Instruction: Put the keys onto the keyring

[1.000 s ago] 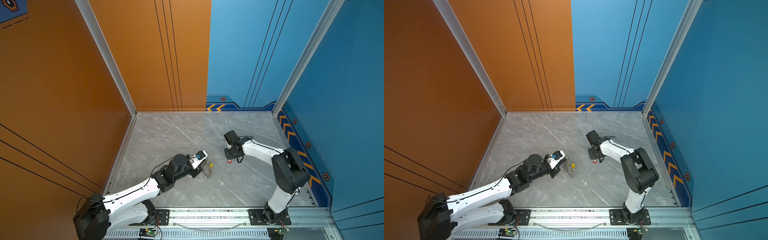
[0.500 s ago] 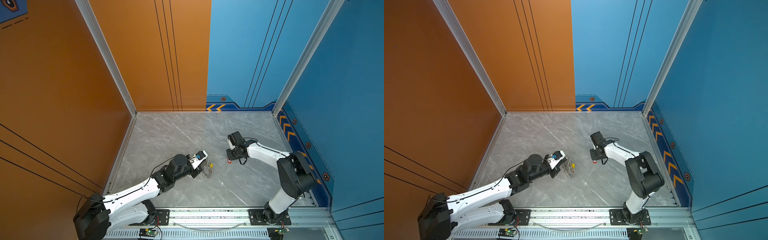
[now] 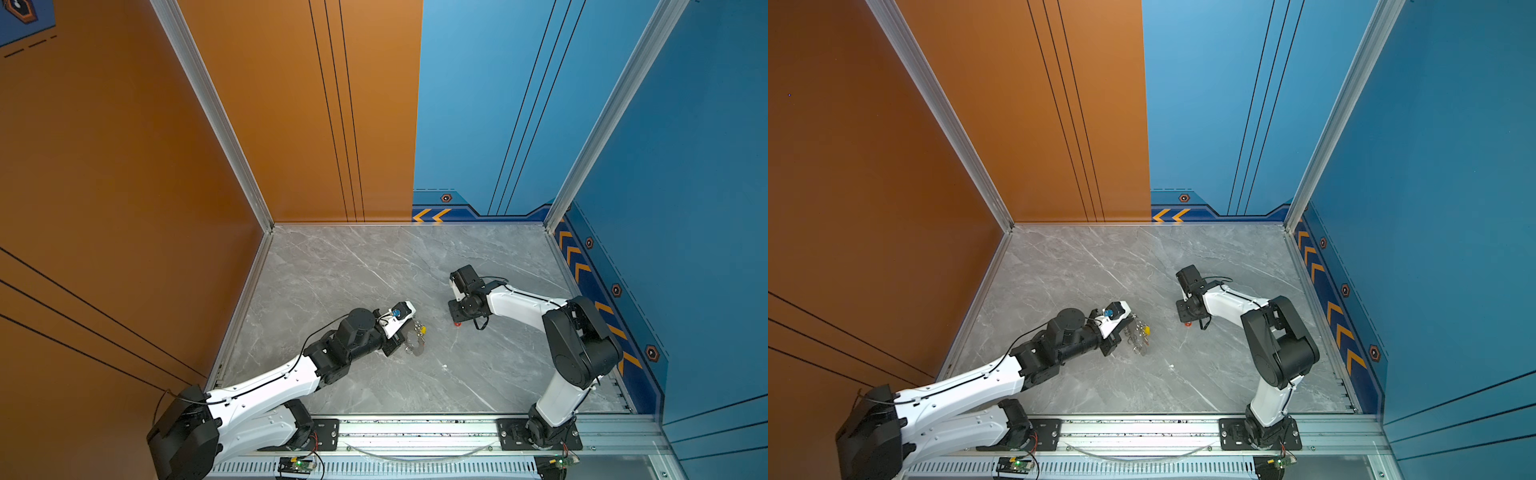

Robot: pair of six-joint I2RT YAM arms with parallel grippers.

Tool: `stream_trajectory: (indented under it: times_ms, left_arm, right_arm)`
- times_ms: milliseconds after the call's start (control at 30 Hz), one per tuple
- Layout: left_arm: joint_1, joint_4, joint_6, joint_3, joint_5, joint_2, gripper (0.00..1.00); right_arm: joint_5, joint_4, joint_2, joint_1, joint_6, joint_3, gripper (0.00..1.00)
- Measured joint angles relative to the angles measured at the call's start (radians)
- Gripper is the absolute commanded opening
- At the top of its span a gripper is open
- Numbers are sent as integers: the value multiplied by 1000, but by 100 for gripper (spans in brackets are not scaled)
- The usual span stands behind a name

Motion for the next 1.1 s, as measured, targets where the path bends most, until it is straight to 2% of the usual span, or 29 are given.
stream_trajectory:
  times_ms: [167,467,867,1100]
  left_arm:
    - [0,0,0,0,0,0,0]
    - [0,0,3,0,0,0,0]
    - [0,0,3,0,0,0,0]
    - [0,0,3,0,-1,0,0]
  right_arm:
    - [9,3,3,11,-12,4,20]
    - [26,4,24,12,-30,38,19]
    - [34,2,49,23,-35,56,6]
    - [45,-16,-84,43,-55,45,0]
